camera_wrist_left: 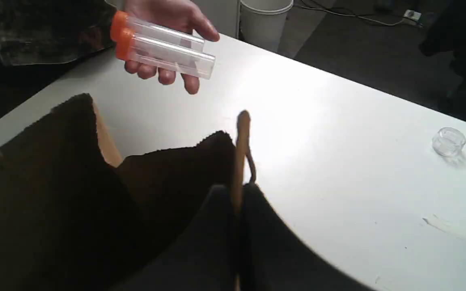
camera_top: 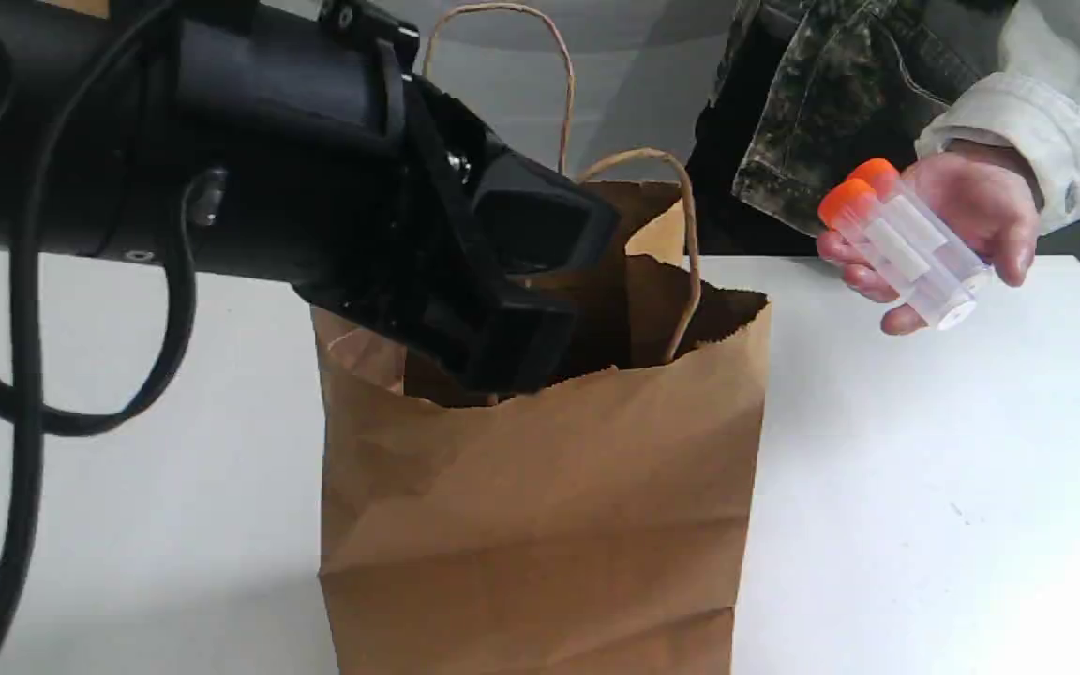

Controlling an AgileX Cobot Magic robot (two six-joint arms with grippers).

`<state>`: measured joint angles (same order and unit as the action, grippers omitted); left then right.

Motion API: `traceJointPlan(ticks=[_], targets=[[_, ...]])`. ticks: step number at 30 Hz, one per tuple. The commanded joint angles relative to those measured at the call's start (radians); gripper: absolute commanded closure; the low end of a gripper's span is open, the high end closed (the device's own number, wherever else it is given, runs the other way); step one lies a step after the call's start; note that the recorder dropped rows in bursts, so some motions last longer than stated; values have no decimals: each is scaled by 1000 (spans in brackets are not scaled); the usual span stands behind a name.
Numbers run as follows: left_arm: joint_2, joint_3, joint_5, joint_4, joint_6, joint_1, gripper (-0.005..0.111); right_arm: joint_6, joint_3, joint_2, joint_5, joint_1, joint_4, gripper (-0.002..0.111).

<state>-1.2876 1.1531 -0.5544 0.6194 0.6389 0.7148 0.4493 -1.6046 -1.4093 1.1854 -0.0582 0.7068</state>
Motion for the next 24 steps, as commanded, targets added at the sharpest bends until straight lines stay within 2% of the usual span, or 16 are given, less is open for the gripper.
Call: traceJointPlan(ticks=[1,4,8,10,12,17,24], targets=[[8,4,6,15,-11,4,107,121,-19,-48,36,-3,41,92],[8,4,6,20,-11,4,107,145,-19,-77,36,-1,35,89],[8,4,6,20,-11,4,107,89,-23,-120,-51,-1,38,70],[8,4,6,23,-11,4,107,53,-40,-162,-37,-1,40,56],[8,4,6,25,-11,4,107,24,-59,-210,10,-1,45,50],[8,4,2,25,-11,4,107,7,-69,-300,36,-1,170,51],[8,4,2,25,-11,4,107,-30,-69,-389,36,-15,165,51]])
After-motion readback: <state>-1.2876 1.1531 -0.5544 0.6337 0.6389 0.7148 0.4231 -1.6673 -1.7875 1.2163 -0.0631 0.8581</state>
